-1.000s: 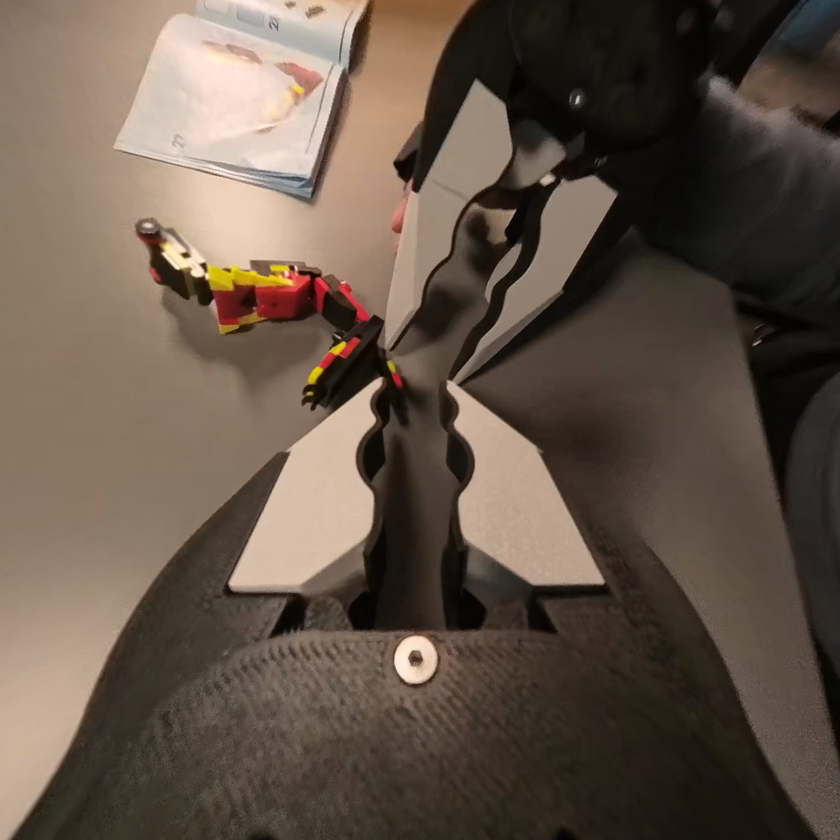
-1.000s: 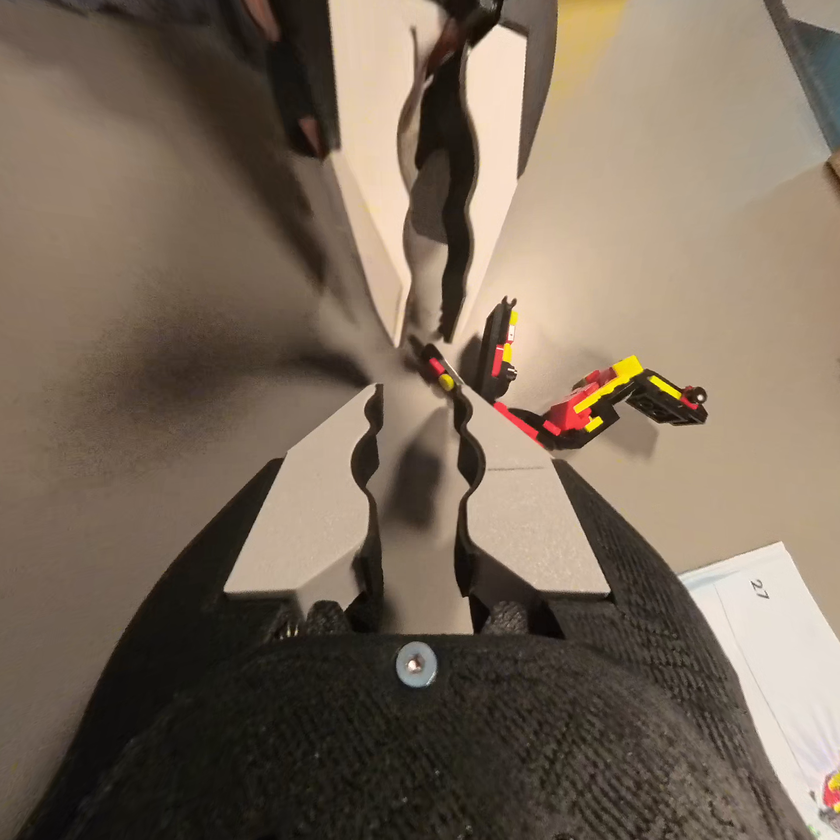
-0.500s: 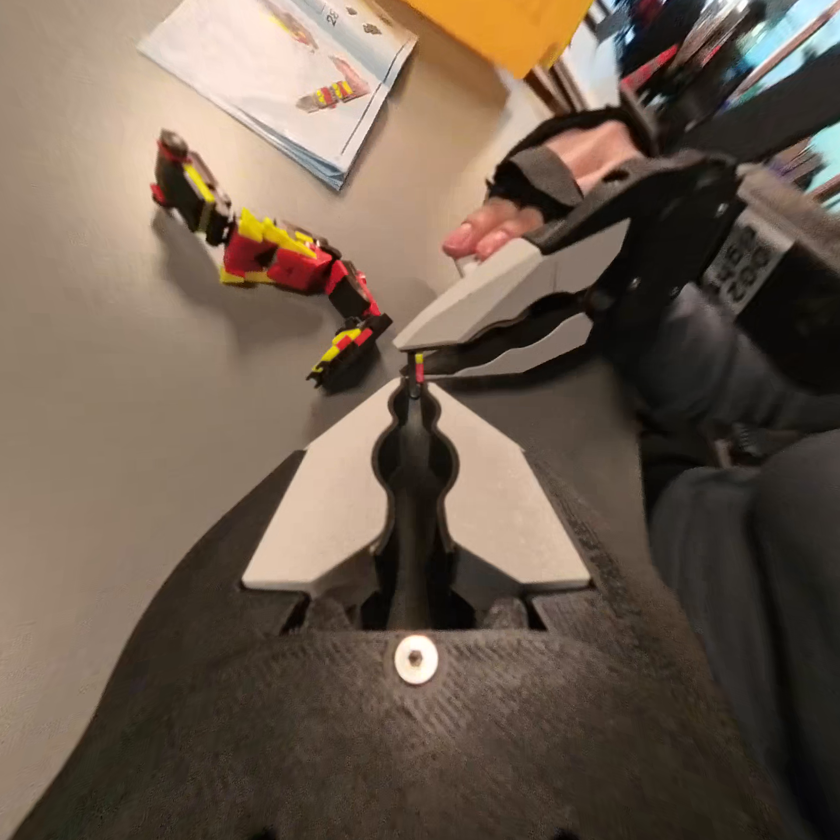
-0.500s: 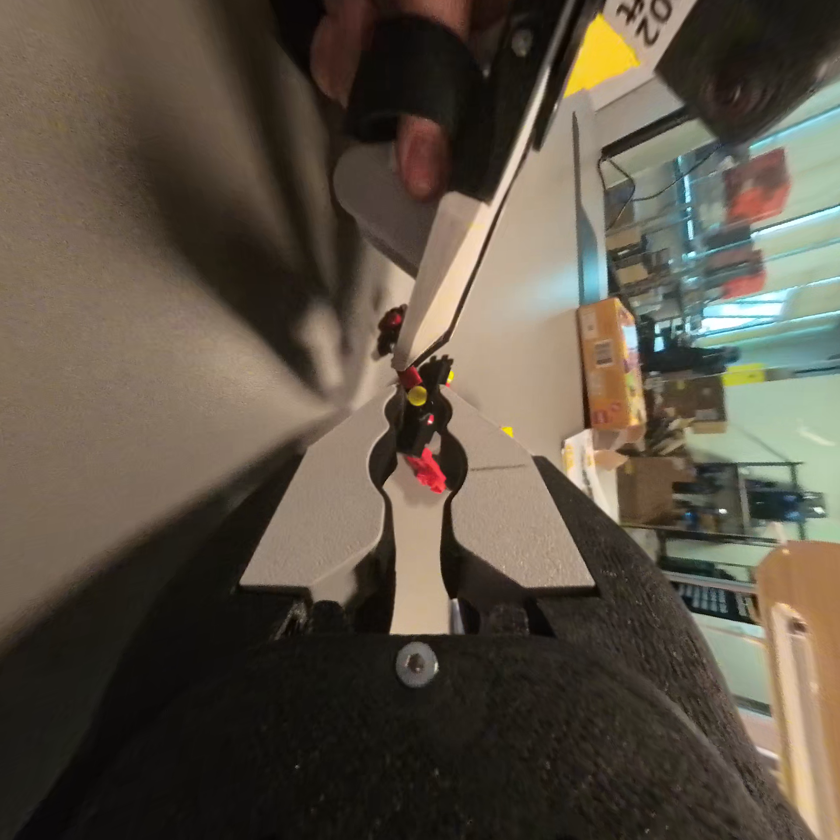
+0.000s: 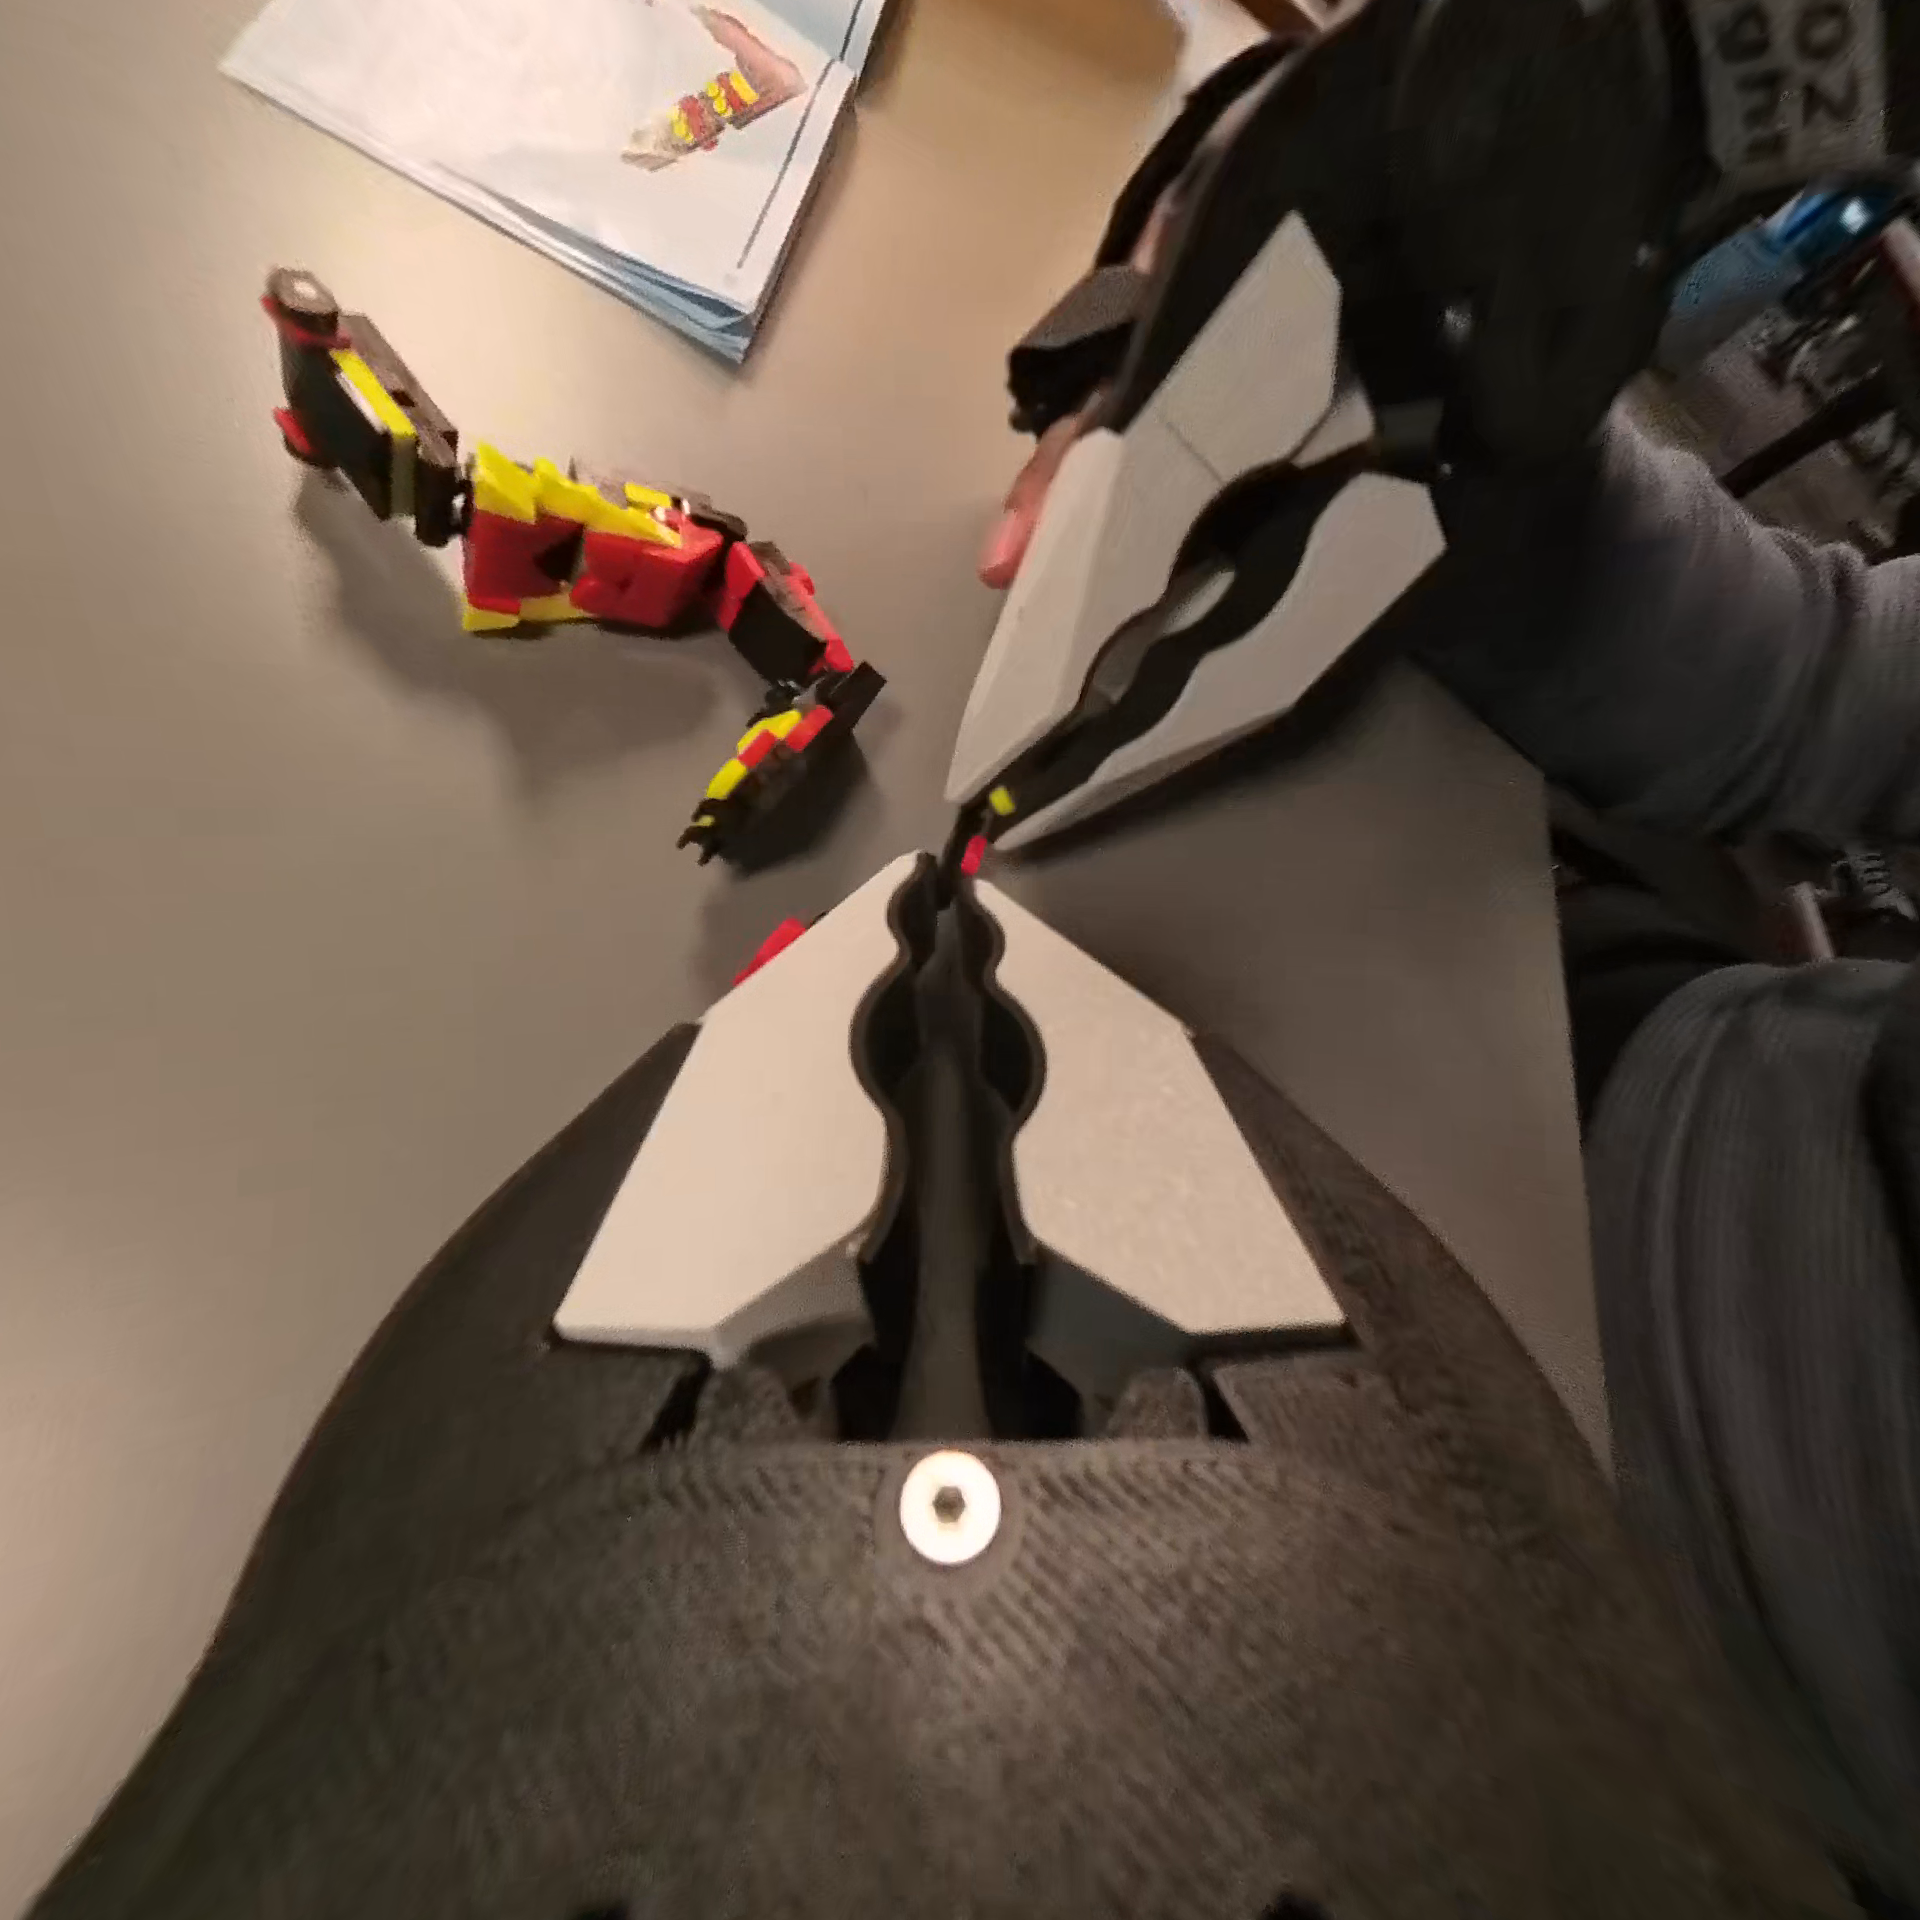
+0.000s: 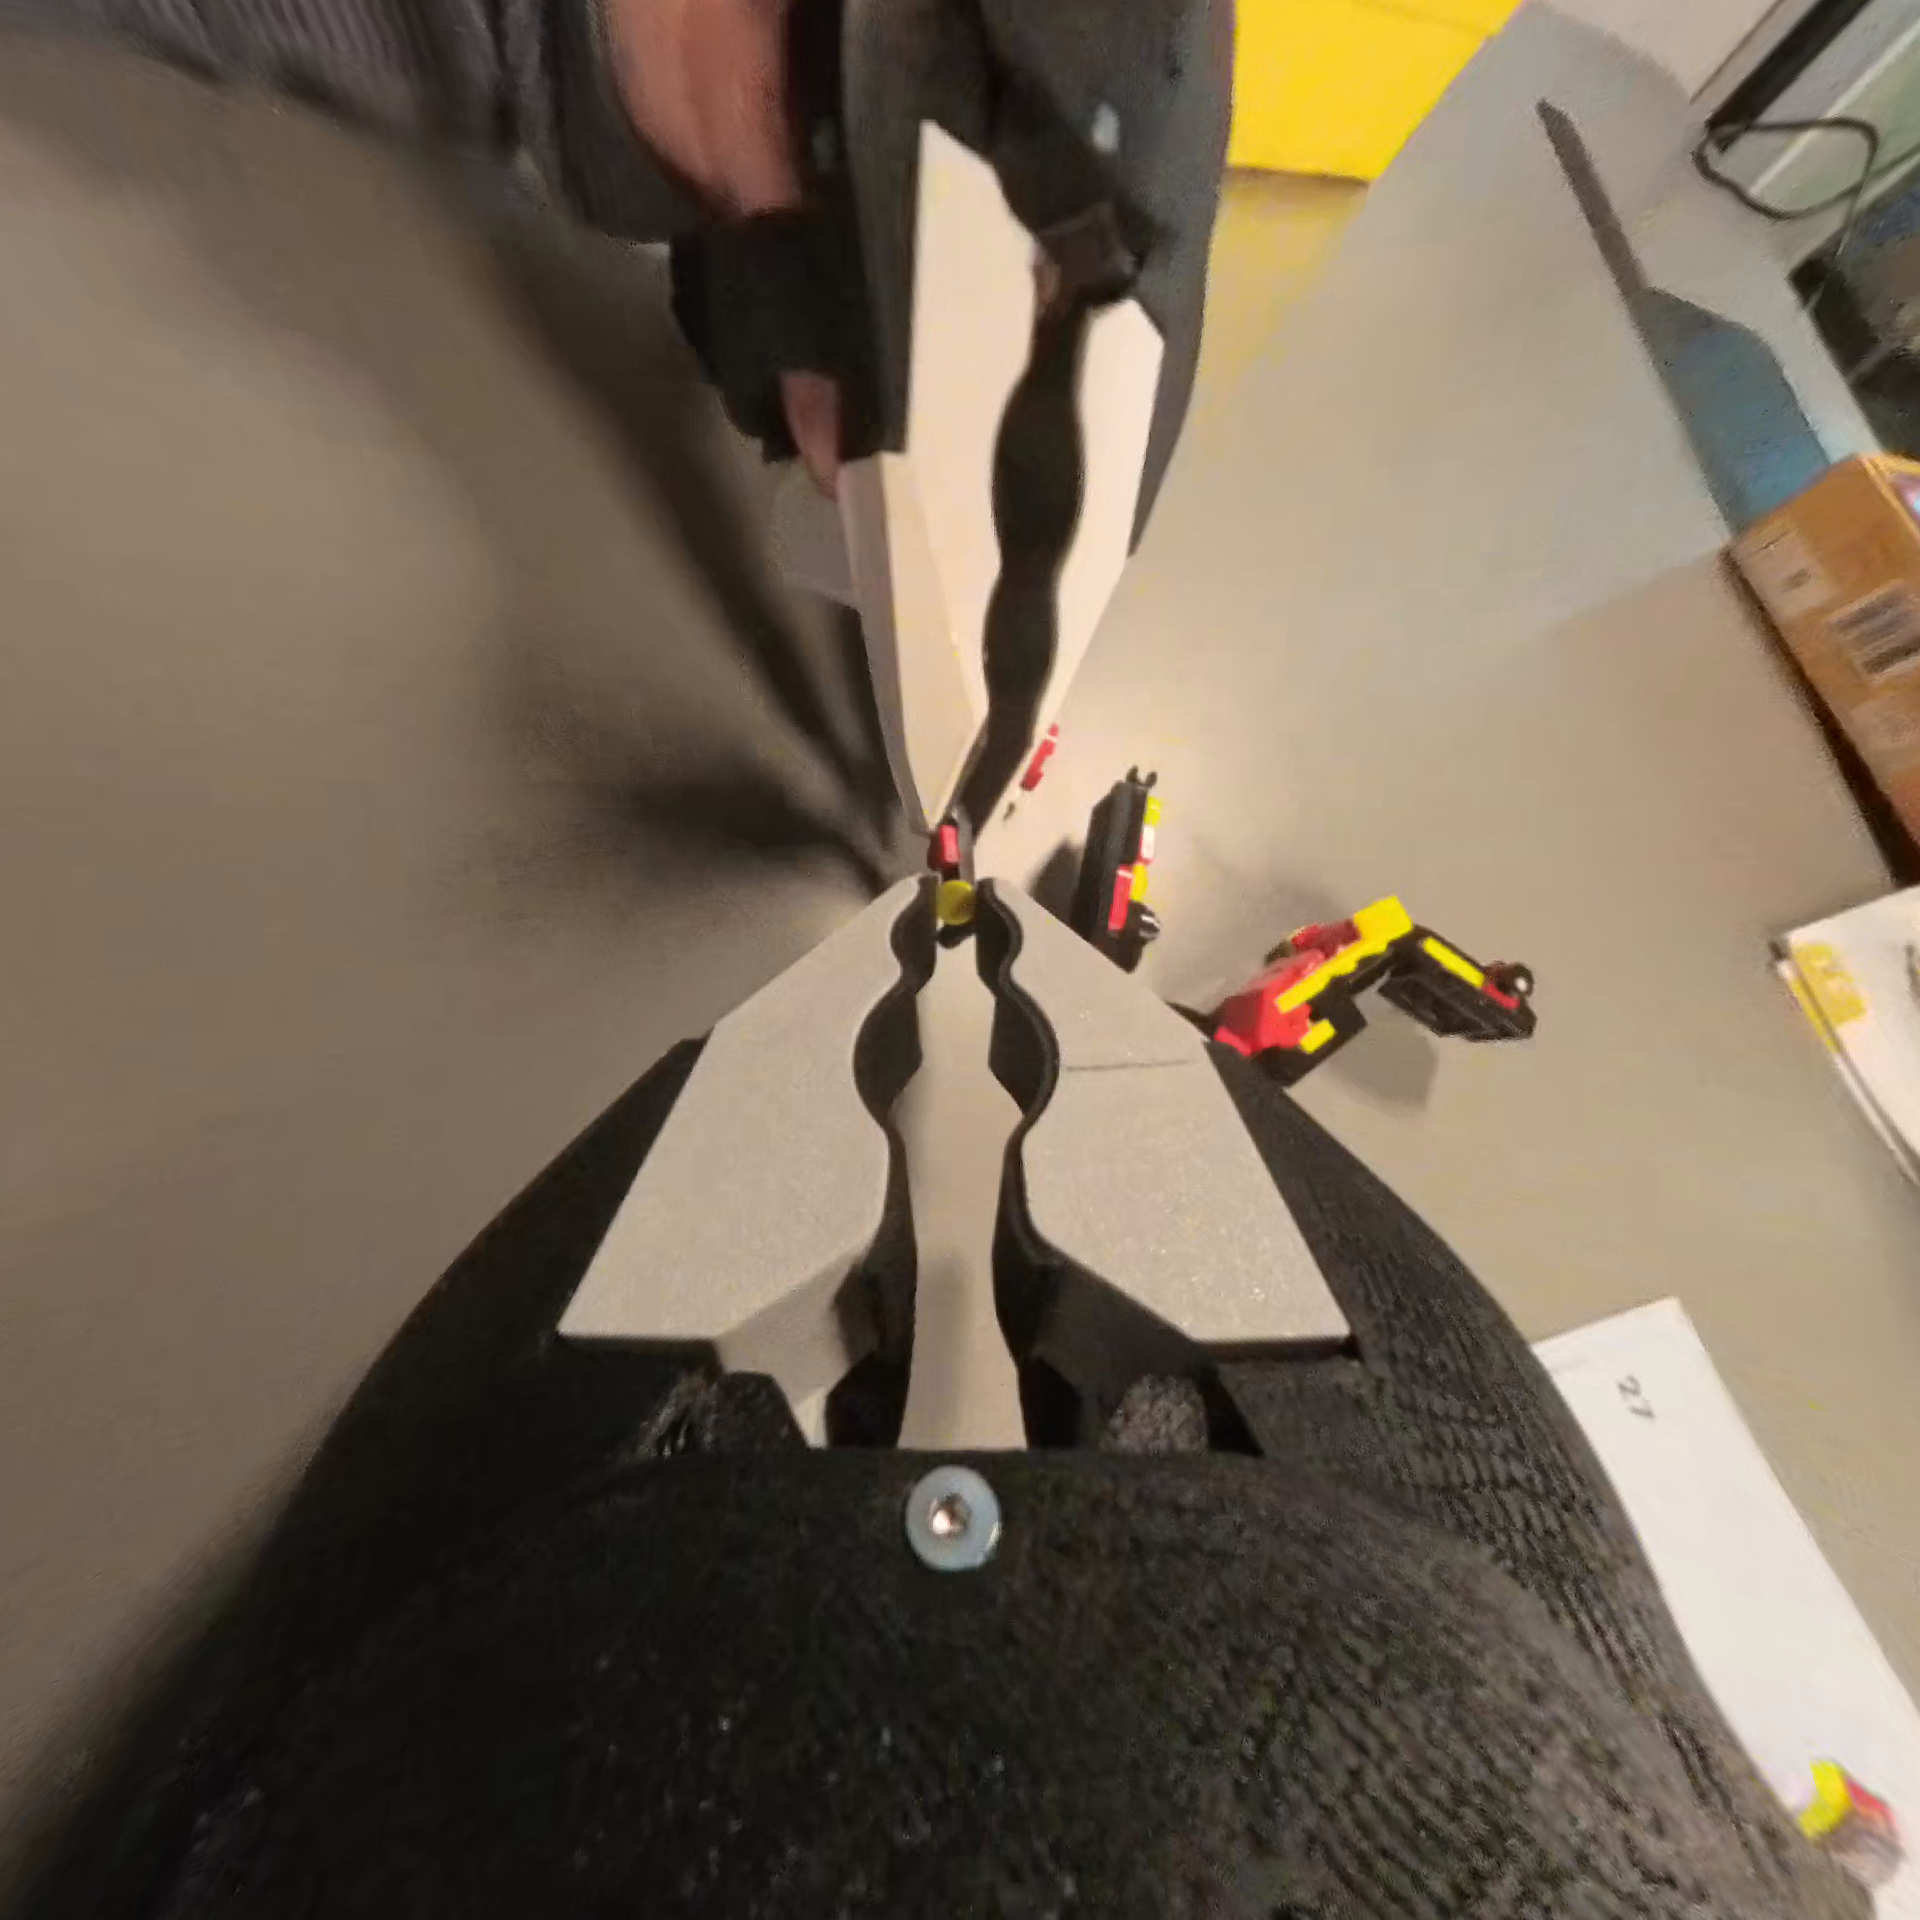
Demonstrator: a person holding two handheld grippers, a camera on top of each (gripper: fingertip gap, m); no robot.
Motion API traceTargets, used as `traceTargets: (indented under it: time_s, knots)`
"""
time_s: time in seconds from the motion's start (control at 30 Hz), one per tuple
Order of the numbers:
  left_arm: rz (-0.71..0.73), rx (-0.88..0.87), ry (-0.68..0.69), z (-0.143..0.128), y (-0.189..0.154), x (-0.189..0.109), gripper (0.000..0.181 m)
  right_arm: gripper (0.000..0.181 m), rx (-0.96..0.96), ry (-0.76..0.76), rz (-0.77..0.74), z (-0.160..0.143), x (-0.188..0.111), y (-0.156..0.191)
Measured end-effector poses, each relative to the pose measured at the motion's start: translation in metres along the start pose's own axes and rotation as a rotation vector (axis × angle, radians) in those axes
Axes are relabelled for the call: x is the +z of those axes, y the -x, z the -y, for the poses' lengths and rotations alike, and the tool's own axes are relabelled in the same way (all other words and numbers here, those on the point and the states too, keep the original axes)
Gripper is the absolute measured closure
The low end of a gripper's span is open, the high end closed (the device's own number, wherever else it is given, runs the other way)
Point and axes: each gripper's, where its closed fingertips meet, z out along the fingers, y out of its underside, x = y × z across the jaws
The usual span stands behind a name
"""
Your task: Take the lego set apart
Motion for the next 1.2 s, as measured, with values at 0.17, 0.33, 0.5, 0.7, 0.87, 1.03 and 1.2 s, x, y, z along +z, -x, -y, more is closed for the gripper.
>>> traceTargets:
  time_s: [0.17, 0.33, 0.5, 0.7, 0.87, 1.03, 1.2]
  knots:
    - [0.018, -0.059, -0.041, 0.005, 0.008, -0.004, 0.178, 0.176, 0.037, -0.017, -0.054, -0.002, -0.005, -0.013]
    - [-0.044, -0.160, -0.051, 0.005, 0.006, -0.005, 0.178, 0.143, -0.133, 0.082, -0.092, -0.006, 0.001, -0.005]
    - [-0.127, -0.223, -0.064, 0.006, -0.001, -0.005, 0.178, 0.166, -0.311, 0.070, -0.171, 0.010, 0.007, -0.003]
    - [-0.153, -0.253, -0.064, 0.006, -0.003, -0.006, 0.178, 0.176, -0.366, 0.112, -0.192, 0.009, 0.008, -0.003]
    - [-0.118, -0.173, -0.054, 0.006, -0.005, -0.004, 0.178, 0.176, -0.207, 0.063, -0.108, 0.009, 0.005, -0.001]
    - [-0.035, -0.103, 0.006, -0.001, -0.003, 0.003, 0.177, 0.176, -0.065, 0.018, -0.011, 0.002, 0.007, 0.003]
    - [-0.090, -0.134, -0.038, 0.006, -0.008, -0.002, 0.177, 0.176, 0.029, -0.098, 0.034, 0.010, 0.000, 0.001]
